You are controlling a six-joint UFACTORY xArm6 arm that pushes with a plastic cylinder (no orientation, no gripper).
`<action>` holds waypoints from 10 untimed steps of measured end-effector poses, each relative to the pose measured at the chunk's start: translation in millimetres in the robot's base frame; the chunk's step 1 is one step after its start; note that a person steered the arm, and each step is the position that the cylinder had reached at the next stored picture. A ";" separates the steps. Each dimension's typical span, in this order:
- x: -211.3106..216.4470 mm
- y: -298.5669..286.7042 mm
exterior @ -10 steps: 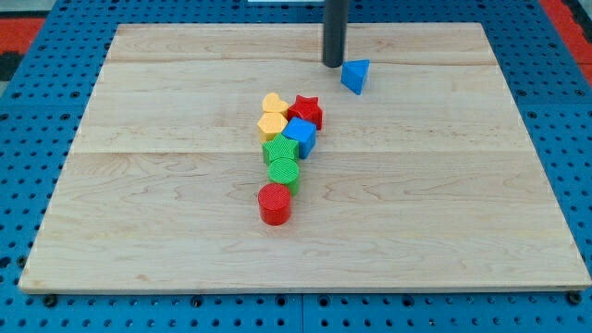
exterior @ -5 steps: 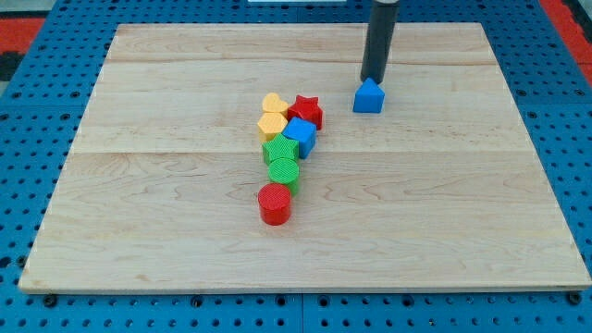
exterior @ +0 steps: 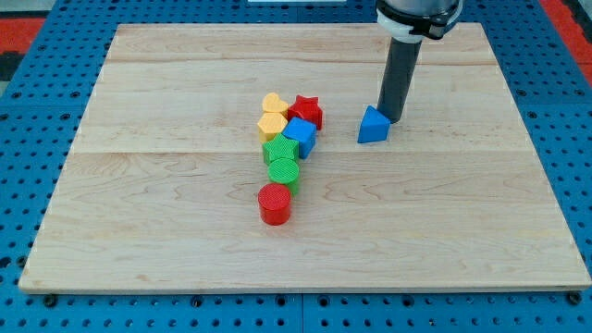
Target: Push the blue triangle into the group of blocks
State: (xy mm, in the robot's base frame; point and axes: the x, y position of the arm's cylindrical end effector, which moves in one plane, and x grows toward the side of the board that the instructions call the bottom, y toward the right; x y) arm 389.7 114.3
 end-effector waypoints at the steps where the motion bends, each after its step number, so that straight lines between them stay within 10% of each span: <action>1: 7.7 -1.3; 8: 39.0 -50.9; 10: 180.7 -59.8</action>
